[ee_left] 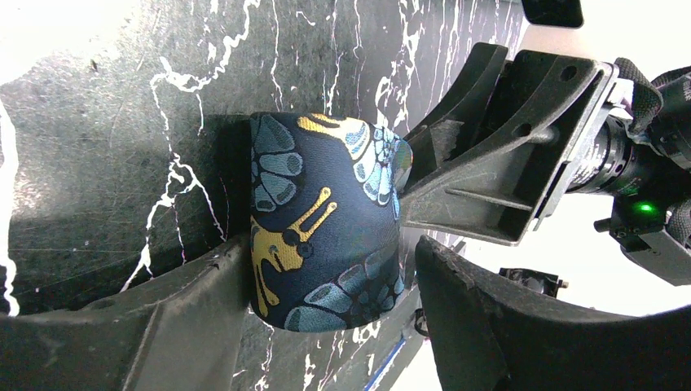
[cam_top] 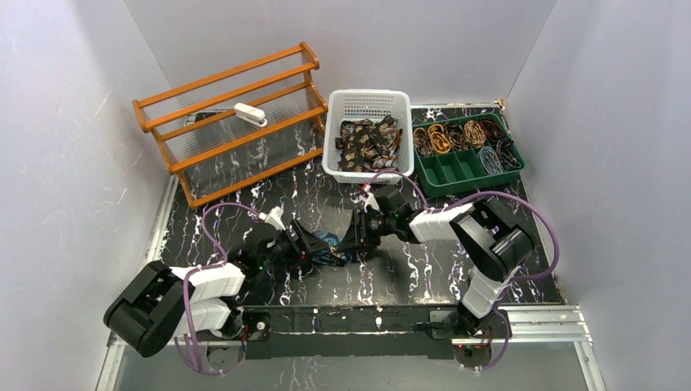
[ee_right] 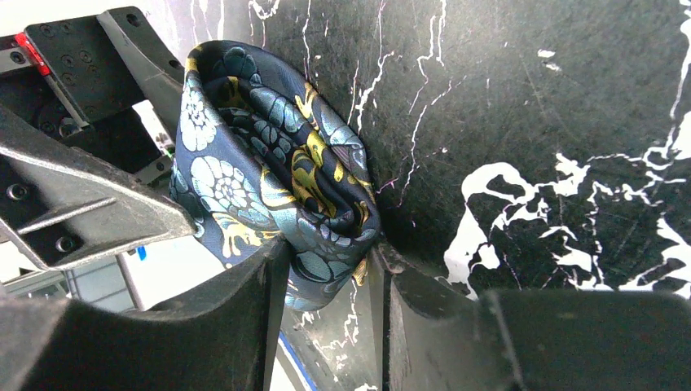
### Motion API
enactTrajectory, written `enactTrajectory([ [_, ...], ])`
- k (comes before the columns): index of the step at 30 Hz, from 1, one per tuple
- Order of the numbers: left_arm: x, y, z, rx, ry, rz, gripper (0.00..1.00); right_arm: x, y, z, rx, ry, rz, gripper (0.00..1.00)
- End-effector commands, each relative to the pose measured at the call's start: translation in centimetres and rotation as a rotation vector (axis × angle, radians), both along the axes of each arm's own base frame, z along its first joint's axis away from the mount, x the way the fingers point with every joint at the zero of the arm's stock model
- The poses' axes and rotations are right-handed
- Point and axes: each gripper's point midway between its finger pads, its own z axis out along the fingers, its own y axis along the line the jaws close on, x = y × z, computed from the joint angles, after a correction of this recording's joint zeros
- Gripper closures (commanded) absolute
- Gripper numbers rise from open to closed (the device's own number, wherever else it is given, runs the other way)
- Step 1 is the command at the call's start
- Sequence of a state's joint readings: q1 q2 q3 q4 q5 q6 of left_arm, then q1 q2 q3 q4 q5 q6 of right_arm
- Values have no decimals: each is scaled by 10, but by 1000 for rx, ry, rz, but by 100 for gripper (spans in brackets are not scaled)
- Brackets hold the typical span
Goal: Roll the ties
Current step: Pick up the tie at the center of the board.
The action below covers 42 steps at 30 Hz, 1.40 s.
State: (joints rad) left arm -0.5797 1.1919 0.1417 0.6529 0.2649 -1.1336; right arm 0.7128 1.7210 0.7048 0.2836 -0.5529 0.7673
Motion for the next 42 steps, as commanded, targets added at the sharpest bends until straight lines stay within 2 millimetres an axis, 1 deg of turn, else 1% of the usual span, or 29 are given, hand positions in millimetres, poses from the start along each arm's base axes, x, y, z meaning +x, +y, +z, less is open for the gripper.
enactTrajectory([
  [1, -16, 1, -13, 22, 28, -68, 30, -17, -18, -26, -86, 60, -15, 53],
  [5, -22, 2, -20, 25, 52, -77, 30, -20, -20, -28, -85, 68, -15, 52],
  [9, -21, -1, -19, 10, 61, -81, 31, -20, -20, -29, -89, 73, -23, 52],
  [13, -17, -5, -16, 0, 63, -84, 35, -20, -19, -28, -82, 74, -25, 52],
  [17, -15, -4, -18, -1, 66, -66, 39, -22, -18, -26, -69, 77, -23, 53],
  [23, -9, -8, -12, -32, 55, -46, 44, -25, -16, -28, -63, 84, -11, 53],
  [28, -7, -11, -8, -50, 45, -46, 46, -25, -14, -25, -56, 81, -7, 52],
  [32, -6, -11, -7, -37, 19, -58, 52, -27, -14, -24, -52, 78, 0, 52],
  [36, -8, -14, -7, -22, -11, -107, 56, -25, -10, -14, -26, 53, 20, 47],
  [40, -12, -13, -12, 3, -30, -141, 56, -18, -6, 1, -11, 2, 34, 36],
  [42, -13, -12, -14, 11, -33, -149, 56, -12, -8, 6, -32, -28, 29, 32],
])
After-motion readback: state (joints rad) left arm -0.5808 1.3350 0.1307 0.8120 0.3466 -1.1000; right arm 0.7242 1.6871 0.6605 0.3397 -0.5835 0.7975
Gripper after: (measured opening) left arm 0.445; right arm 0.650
